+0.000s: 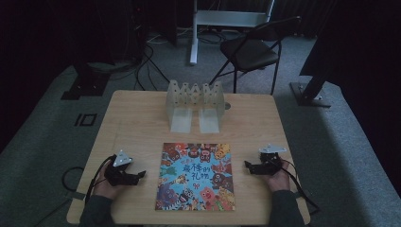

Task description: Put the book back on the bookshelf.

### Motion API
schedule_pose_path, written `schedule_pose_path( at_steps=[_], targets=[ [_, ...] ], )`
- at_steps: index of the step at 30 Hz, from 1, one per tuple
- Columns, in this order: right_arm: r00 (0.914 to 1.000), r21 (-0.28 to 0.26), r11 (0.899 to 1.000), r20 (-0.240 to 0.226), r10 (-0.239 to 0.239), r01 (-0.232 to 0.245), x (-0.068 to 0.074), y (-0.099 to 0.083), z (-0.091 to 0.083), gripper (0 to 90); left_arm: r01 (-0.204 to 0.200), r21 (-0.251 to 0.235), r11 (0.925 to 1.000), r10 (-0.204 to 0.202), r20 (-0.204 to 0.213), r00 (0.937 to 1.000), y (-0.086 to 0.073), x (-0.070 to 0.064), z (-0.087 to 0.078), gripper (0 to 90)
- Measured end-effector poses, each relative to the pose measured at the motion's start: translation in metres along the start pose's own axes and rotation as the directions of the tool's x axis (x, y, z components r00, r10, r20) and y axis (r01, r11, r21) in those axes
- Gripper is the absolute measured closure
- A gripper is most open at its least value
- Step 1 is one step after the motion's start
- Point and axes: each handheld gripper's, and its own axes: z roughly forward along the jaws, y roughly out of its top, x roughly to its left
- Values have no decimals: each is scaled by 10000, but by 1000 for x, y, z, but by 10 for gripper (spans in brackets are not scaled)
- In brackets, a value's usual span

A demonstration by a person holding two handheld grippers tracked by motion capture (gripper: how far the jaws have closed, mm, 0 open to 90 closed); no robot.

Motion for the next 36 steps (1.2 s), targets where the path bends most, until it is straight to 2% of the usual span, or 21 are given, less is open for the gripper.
schedule_pose_path(
  at_steps=[3, 7, 10, 20, 25, 30, 36],
  targets=[
    [10000, -88, 10000, -41, -11, 11, 1, 0, -1, 152, 308, -2, 9995, -308, -299, 9991, 2, -3, 2, 156],
    [10000, -95, 10000, 6, 28, -27, 1, 0, -1, 154, 607, 34, 9981, -604, -635, 9962, 4, -8, 4, 141],
    [10000, -97, 9999, 34, 61, -61, 1, 0, -1, 157, 659, 59, 9978, -653, -697, 9954, 5, -8, 5, 133],
    [9994, -155, 9996, 251, 229, -225, 7, 1, -2, 247, 870, 62, 9962, -861, -896, 9923, 6, -11, 5, 134],
    [9995, -169, 9998, 303, -48, 53, 16, 5, -2, 294, 774, 15, 9970, -770, -819, 9937, 6, -13, 4, 209],
    [9990, -485, 9981, 232, -374, 385, 28, 14, -6, 318, 861, -25, 9963, -860, -904, 9922, 6, -14, 4, 211],
    [9966, -386, 9961, 243, -783, 792, 38, 21, -2, 320, 700, -36, 9975, -701, -763, 9946, 6, -15, 4, 202]
  ],
)
